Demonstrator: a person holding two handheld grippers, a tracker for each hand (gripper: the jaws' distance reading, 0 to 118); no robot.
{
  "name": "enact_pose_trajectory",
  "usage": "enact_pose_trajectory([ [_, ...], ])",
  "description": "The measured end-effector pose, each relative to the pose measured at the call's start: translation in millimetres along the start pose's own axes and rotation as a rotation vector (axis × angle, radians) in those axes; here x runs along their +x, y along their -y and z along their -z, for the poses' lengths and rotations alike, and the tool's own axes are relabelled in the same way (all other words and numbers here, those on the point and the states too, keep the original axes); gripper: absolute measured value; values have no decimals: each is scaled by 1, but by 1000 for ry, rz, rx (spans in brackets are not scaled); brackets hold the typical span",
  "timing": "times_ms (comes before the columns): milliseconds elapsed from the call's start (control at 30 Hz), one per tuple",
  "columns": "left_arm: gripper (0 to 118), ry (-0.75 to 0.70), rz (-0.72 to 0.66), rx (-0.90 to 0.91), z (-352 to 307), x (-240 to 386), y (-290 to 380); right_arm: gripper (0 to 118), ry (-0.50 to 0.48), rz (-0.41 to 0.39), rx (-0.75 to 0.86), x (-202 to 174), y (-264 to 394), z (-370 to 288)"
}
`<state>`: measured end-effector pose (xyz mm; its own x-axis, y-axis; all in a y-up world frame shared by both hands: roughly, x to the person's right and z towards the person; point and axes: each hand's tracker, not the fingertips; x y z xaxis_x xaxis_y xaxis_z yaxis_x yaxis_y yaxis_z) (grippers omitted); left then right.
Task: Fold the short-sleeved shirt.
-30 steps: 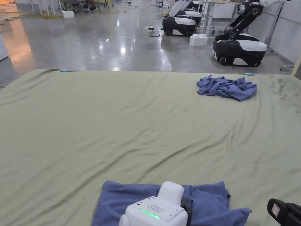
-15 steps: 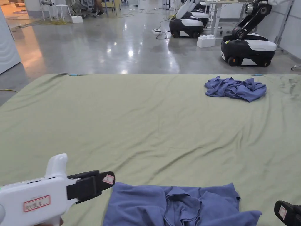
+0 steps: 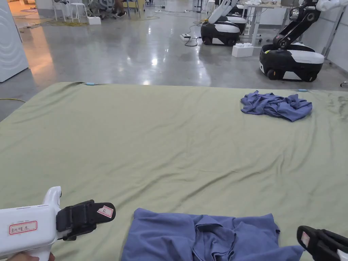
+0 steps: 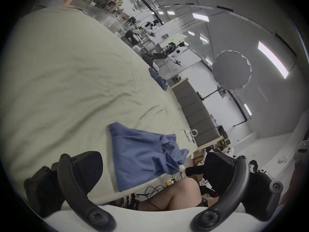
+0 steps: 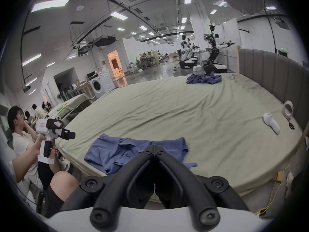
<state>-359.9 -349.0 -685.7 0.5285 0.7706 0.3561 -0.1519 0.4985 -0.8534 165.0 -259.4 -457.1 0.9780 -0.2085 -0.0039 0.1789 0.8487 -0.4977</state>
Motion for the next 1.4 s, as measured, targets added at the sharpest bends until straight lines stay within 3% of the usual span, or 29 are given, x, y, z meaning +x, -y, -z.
enact_pose_trajectory([
  [167,118,12,-101,-51,15,-18,-1,2,-56,-135,-40,-49,-8,36],
  [367,118,3,-126,-148,40,-26,5,2,-144,-126,-58,-70,-12,57],
  [600,118,-52,-126,-281,78,-76,-7,2,-133,-84,-43,-55,-12,40],
  [833,118,143,-198,-244,120,-61,9,2,-67,-54,-53,-28,-4,29],
  [1067,118,178,-257,-271,145,-58,13,2,-24,-9,-68,-9,5,24],
  [1100,113,174,-258,-264,143,-59,13,2,-20,-9,-71,-8,5,24],
  [1133,58,167,-266,-269,143,-60,15,2,-15,-9,-73,-7,5,24],
  [1167,12,75,-273,-284,142,-61,19,2,-10,-7,-74,-5,6,24],
  [1200,12,-39,-249,-320,141,-67,21,2,-6,-2,-72,-4,6,24],
  [1267,12,120,-306,-311,144,-71,26,2,-1,12,-67,-3,6,25],
  [1400,12,134,-285,-266,131,-63,17,2,2,25,-66,-2,4,24],
])
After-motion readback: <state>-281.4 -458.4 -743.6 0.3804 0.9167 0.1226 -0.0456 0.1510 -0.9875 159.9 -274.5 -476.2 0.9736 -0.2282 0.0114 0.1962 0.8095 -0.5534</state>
